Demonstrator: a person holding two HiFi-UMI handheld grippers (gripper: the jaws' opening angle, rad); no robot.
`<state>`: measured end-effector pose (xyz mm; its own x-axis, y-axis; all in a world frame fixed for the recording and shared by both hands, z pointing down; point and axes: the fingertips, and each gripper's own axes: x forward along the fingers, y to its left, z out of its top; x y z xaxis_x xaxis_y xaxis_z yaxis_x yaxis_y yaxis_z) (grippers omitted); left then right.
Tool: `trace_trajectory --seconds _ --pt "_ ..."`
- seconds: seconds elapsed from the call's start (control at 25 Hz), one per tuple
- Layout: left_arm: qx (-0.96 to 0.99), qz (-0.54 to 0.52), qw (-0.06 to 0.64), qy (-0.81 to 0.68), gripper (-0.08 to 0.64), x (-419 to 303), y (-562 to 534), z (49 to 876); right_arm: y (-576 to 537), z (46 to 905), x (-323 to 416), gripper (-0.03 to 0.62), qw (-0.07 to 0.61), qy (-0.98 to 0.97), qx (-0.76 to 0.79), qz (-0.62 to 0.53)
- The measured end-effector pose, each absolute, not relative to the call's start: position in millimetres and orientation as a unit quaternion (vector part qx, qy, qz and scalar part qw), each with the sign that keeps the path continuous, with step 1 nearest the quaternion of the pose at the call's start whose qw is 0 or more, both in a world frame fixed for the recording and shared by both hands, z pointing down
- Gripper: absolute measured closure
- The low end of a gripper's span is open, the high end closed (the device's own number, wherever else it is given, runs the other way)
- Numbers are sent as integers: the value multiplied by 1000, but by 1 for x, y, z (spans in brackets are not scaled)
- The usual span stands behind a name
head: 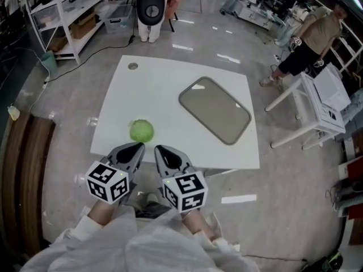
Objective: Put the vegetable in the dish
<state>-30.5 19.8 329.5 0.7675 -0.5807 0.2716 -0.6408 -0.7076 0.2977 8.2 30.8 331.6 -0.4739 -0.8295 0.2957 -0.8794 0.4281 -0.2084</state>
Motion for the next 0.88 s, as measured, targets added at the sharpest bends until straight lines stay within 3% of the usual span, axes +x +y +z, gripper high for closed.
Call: trace_trajectory --seconds 0.44,0.88 --pt "906 99 234 -339 552 -40 27 361 32 355 2 580 67 -840 493 216" --pt "917 110 232 -304 552 -43 -17 351 -9 342 3 580 51 -821 526 218"
